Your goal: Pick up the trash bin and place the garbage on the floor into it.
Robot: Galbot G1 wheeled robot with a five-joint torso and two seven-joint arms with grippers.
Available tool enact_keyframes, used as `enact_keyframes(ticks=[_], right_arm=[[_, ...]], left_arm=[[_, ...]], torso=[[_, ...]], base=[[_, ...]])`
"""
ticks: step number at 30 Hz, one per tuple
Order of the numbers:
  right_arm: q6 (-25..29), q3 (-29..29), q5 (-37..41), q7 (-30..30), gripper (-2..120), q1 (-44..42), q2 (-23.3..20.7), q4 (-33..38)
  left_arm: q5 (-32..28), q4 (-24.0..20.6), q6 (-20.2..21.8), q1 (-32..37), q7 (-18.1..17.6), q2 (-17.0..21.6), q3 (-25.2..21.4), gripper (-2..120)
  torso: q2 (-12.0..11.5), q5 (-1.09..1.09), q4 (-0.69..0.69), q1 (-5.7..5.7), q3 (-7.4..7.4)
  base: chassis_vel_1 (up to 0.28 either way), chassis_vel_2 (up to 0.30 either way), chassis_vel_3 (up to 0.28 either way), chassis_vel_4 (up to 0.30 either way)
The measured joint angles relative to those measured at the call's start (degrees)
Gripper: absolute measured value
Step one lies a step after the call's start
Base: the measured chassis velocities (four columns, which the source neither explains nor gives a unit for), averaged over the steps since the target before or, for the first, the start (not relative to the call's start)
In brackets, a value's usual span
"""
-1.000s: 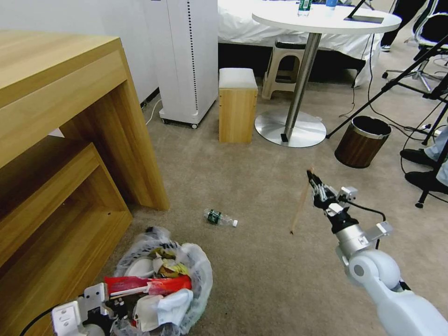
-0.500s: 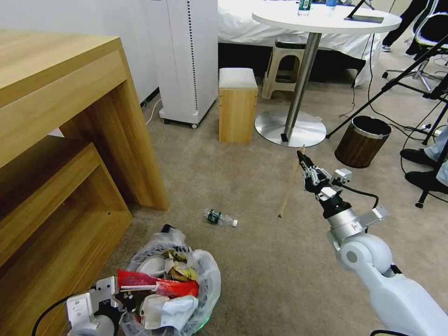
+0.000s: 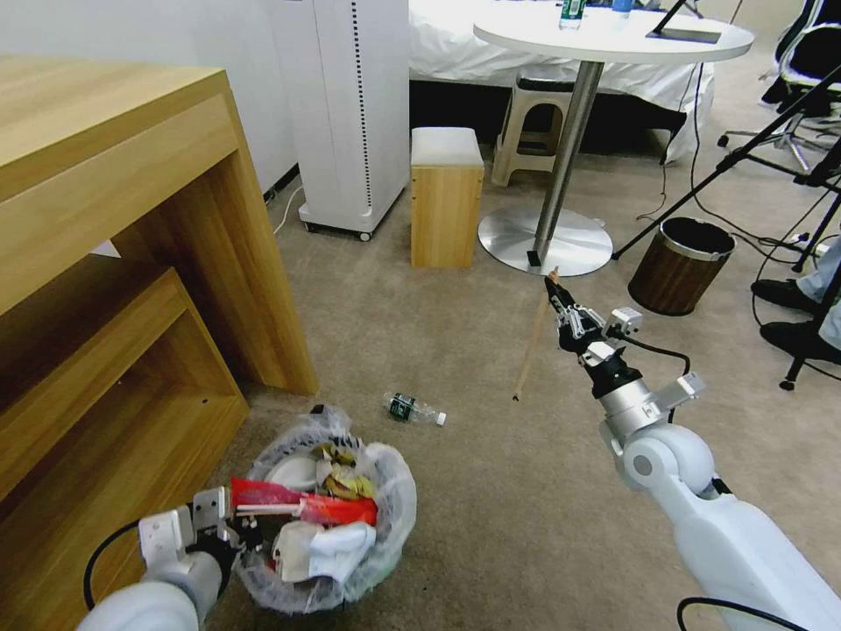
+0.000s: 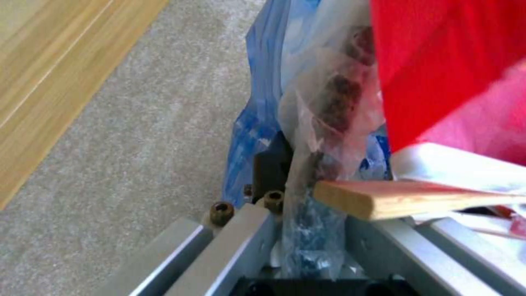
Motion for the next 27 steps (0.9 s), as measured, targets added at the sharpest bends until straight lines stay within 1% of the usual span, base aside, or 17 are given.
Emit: enact_keyframes(ticks=[3, 8, 10, 11, 15, 16, 18, 19, 23, 24, 27], right_arm=[[0.77, -2.01, 0.59, -0.22, 0, 2.17, 0.34, -0.95], [1.05, -4.89, 1.77, -0.27, 0, 5.31, 0.57, -1.08], [1.06, -7.09, 2.32, 0.03, 0, 8.07, 0.62, -1.82], [1.06, -7.09, 2.32, 0.03, 0, 8.07, 0.62, -1.82], [1.08, -11.34, 3.05, 0.08, 0, 13.04, 0.76, -3.6], [1.08, -11.34, 3.05, 0.08, 0, 13.04, 0.76, -3.6], [1.12, -13.69, 3.33, 0.09, 0, 15.35, 1.12, -4.3], [1.12, -13.69, 3.33, 0.09, 0, 15.35, 1.12, -4.3], [1.19, -18.3, 3.45, 0.25, 0, 19.9, 2.36, -6.17], [1.19, -18.3, 3.45, 0.25, 0, 19.9, 2.36, -6.17], [1.24, -21.68, 3.89, 0.62, 0, 22.58, 2.99, -6.9]], left_arm=[[-2.25, 0.75, 0.1, -1.54, -1.31, 1.98, 0.84, 0], [-4.28, 1.08, 0.32, -2.51, -2.25, 3.41, 1.12, 0], [-5.65, 1.21, 0.42, -3.4, -2.85, 4.33, 1.5, 0], [-5.65, 1.21, 0.42, -3.4, -2.85, 4.33, 1.5, 0], [-5.96, 1.87, 0.58, -4.15, -3.39, 4.47, 2.53, 0], [-5.96, 1.87, 0.58, -4.15, -3.39, 4.47, 2.53, 0], [-5.87, 2.2, 0.66, -4.34, -3.43, 4.38, 2.85, 0], [-5.87, 2.2, 0.66, -4.34, -3.43, 4.38, 2.85, 0], [-6.48, 2.3, 0.86, -4.81, -3.67, 4.74, 3.04, 0], [-6.48, 2.3, 0.86, -4.81, -3.67, 4.74, 3.04, 0], [-7.12, 2.45, 1.04, -5.06, -4.06, 5.14, 3.27, 0]], torso=[[0.0, 0.0, 0.0, 0.0, 0.0], [0.0, -0.02, 0.01, 0.0, -0.01], [0.0, -0.02, 0.01, 0.0, 0.0], [0.0, -0.02, 0.01, 0.0, 0.0], [0.0, -0.02, 0.01, 0.0, 0.0], [0.0, -0.02, 0.01, 0.0, 0.0], [-0.01, -0.02, 0.01, 0.0, 0.0], [-0.01, -0.02, 0.01, 0.0, 0.0], [0.0, -0.01, 0.01, 0.0, 0.0], [0.0, -0.01, 0.01, 0.0, 0.0], [0.0, -0.01, 0.0, 0.0, 0.0]], base=[[0.0, 0.0, 0.0, 0.0], [0.0, 0.0, 0.0, 0.0], [0.0, 0.0, 0.0, 0.0], [0.0, 0.0, 0.0, 0.0], [0.0, 0.0, 0.0, 0.0], [0.0, 0.0, 0.0, 0.0], [0.0, 0.0, 0.0, 0.0], [0.0, 0.0, 0.0, 0.0], [0.0, 0.0, 0.0, 0.0], [0.0, 0.0, 0.0, 0.0], [0.0, 0.0, 0.0, 0.0]])
